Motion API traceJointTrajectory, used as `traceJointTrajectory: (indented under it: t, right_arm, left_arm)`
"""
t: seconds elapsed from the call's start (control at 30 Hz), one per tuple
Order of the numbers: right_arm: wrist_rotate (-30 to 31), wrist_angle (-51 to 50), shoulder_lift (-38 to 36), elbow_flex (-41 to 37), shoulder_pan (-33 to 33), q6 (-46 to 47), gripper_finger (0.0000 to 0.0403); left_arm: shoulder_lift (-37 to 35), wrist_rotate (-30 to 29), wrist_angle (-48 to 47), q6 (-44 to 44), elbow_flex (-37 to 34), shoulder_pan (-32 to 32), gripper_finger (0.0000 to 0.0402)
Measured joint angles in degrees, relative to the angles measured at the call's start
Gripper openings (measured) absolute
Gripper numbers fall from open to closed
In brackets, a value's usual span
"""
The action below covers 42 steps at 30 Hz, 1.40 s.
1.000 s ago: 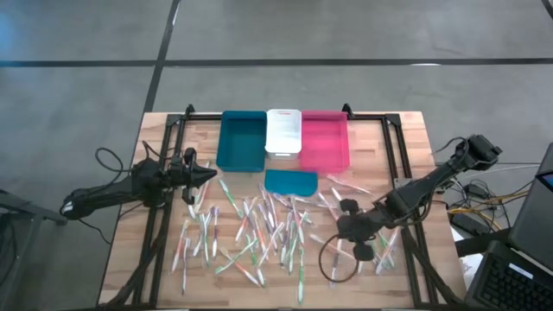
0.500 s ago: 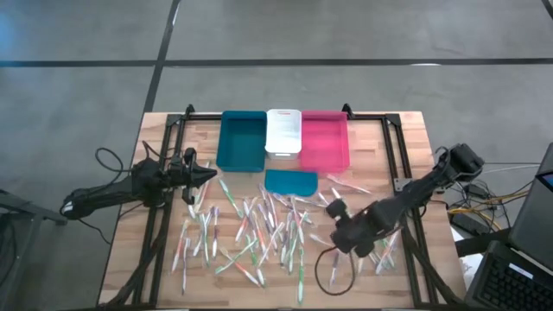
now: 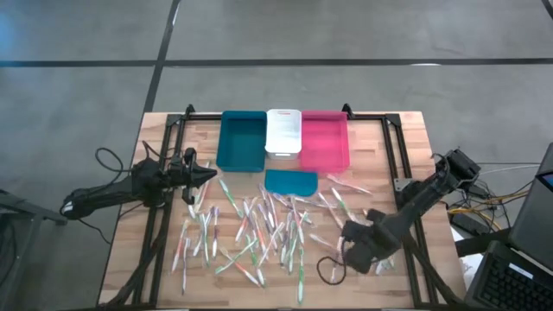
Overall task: Pick & Place Toothbrushes
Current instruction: Put the purple toothbrush into the pink bin
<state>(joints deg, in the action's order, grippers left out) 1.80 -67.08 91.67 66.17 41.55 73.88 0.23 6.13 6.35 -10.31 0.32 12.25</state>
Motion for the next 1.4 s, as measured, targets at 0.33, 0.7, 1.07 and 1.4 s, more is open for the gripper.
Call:
traceJointTrajectory:
  t: [0.33,0.7,1.07,1.4]
  right_arm:
    - [1.25,4.24,0.03,-4.52,4.25,17.53,0.0073]
    - [3.07,9.97,-0.05,-10.81,3.64,21.21,0.0177]
    - [4.25,12.67,-0.05,-15.09,3.18,23.66,0.0185]
    - [4.41,17.83,-0.05,-15.41,3.18,23.68,0.0141]
  left_arm:
    - [0.02,0.00,0.00,0.00,0.00,-0.01,0.0026]
    - [0.00,0.00,0.00,0.00,0.00,-0.02,0.0026]
    - [0.00,0.00,-0.02,0.00,0.00,-0.01,0.0026]
    - [0.00,0.00,-0.01,0.00,0.00,-0.02,0.0026]
